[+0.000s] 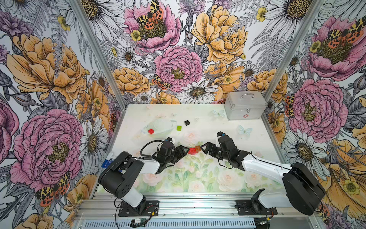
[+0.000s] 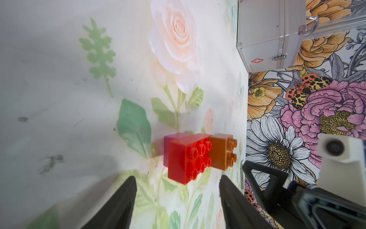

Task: Assemble the letter v with lego
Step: Adjust the lego brick at the center of the board.

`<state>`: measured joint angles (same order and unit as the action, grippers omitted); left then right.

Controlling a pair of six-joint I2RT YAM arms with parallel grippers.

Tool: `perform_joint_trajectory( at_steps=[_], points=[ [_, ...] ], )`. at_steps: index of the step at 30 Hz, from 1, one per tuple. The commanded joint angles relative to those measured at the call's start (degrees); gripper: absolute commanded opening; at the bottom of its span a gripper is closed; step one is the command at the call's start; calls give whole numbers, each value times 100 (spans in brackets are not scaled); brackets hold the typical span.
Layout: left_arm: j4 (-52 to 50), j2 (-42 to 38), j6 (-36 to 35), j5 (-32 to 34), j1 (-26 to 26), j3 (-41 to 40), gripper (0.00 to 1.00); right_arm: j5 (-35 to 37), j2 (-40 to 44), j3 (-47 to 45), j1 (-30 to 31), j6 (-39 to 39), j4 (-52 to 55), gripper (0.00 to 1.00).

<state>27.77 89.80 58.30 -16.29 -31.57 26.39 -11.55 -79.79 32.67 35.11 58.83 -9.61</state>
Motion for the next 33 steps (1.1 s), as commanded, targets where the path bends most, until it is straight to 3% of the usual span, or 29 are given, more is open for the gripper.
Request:
perform_joint_trajectory(
  at_steps=[1, 8, 18, 26, 33],
  points=[
    [-229, -84, -170, 30, 57, 83, 68, -430, -416, -346, -9, 1029, -2814, 84],
    [-254, -112, -188, 20, 33, 199, 66, -404, -2339, -857, -5, 2484, -5939, 75],
    [-281, 136, -219, 64, -59, 419, 63, -93, -2541, -728, 168, 2464, -5741, 67],
    [-267, 318, -249, 132, -131, 514, 60, 147, -2855, -686, 248, 2631, -5693, 72],
    [-124, 638, -205, 118, -217, 617, 55, 81, -3318, -478, 311, 2849, -5901, 66]
  ],
)
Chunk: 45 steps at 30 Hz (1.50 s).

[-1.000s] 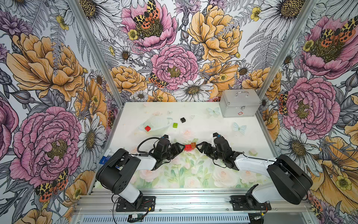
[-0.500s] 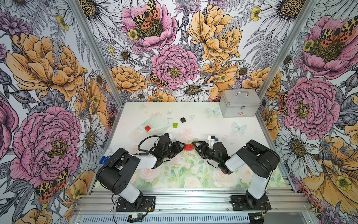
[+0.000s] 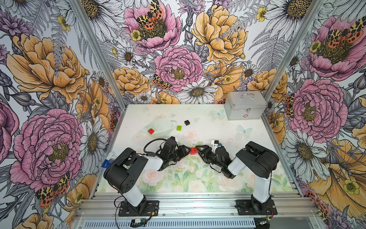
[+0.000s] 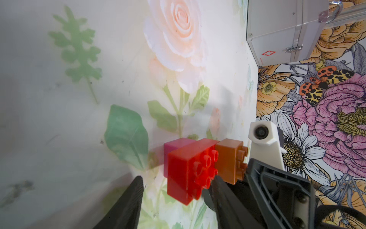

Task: Assemble the letter v with lego
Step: Adjust the lego brick at the center of the board.

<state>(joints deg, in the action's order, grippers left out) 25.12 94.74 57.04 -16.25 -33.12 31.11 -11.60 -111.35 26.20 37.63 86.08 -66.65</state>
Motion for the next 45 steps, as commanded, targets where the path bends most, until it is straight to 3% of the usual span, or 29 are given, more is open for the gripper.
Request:
perform_joint_trajectory(
  at_steps=[1, 14, 17, 28, 37, 45],
  points=[
    [182, 188, -69, 97, -69, 141, 54, 102, -196, 188, 76, 142, -199, 66],
    [467, 465, 49, 19, -72, 79, 49, 166, -306, 264, 91, 143, -231, 53],
    [472, 488, 53, 25, -63, 77, 49, 149, -293, 274, 95, 128, -230, 60],
    [481, 568, 71, -20, -66, 137, 49, 676, -22, 181, 78, -61, -269, 68],
    [476, 616, 61, -38, -65, 158, 49, 645, -167, 316, 96, -48, -287, 54],
    [513, 660, 71, -55, -67, 168, 49, 641, -255, 384, 143, -42, -303, 48]
  ],
)
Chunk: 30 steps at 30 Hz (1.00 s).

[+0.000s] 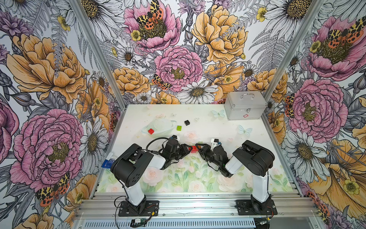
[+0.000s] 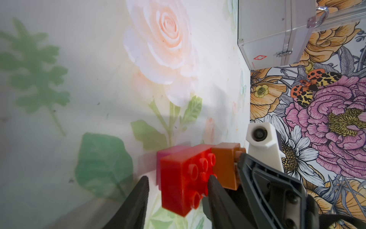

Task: Assemble the letter v with lego
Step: Adjust the lego brick at the center of the board.

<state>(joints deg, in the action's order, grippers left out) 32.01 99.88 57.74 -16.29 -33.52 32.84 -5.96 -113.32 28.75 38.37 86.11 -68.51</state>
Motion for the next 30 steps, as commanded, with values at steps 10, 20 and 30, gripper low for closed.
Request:
perform_joint_trajectory(
  at_steps=[10, 20, 30],
  points=[
    [-159, 71, 34, -91, -5, -39, 50, 85, -147, 163, 188, -369, -68, 45],
    [-974, -1438, -114, -314, 678, -464, 74, 319, -173, 36, 373, -884, -35, 42],
    [-6127, -2080, -2227, 802, 3198, 1927, 84, 399, -24, -106, 377, -1037, -31, 41]
  ],
)
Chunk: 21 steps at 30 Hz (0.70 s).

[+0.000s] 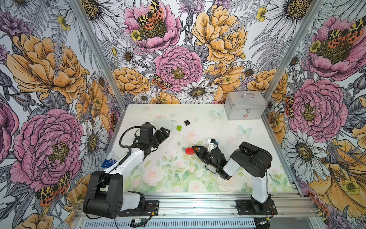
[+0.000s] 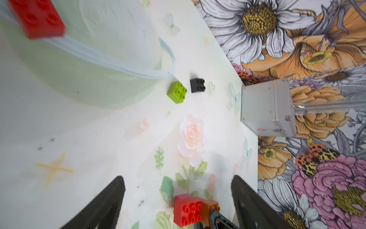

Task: Assemble the letter v with lego
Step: Adjust the lego brick at the center of the board, then pick up the lego brick from the center of the board.

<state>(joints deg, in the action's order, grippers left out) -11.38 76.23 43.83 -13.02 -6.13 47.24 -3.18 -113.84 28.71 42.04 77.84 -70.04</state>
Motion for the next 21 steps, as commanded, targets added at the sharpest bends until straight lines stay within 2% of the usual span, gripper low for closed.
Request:
perform_joint_trajectory(
  at_steps=[1, 4, 7, 11, 13, 15, 18, 21],
  points=[
    [-2008, 536, -1038, 566, 630, 768, 83, 133, 29, -102, 6, -216, 122, 41],
    [-2527, 1300, -1523, 977, 963, 1585, 79, 116, 16, -120, 6, -210, 122, 41],
    [-2664, 2051, -2175, 1221, 1028, 2310, 77, 88, 14, -112, 6, -217, 127, 41],
    [-2812, 3117, -2909, 916, 1009, 3080, 76, 62, -11, -75, 6, -223, 131, 41],
    [-2987, 3589, -2891, 1066, 1017, 3420, 74, 41, -32, -54, 6, -217, 131, 41],
    [-3165, 3935, -2656, 941, 1044, 3725, 71, 27, -41, -52, 6, -225, 130, 41],
    [-3152, 4151, -2133, 879, 1015, 3903, 68, 27, -37, -42, -3, -242, 129, 41],
    [-3135, 4188, -1737, 1043, 894, 4028, 70, 2, -26, -18, 3, -261, 131, 40]
  ],
)
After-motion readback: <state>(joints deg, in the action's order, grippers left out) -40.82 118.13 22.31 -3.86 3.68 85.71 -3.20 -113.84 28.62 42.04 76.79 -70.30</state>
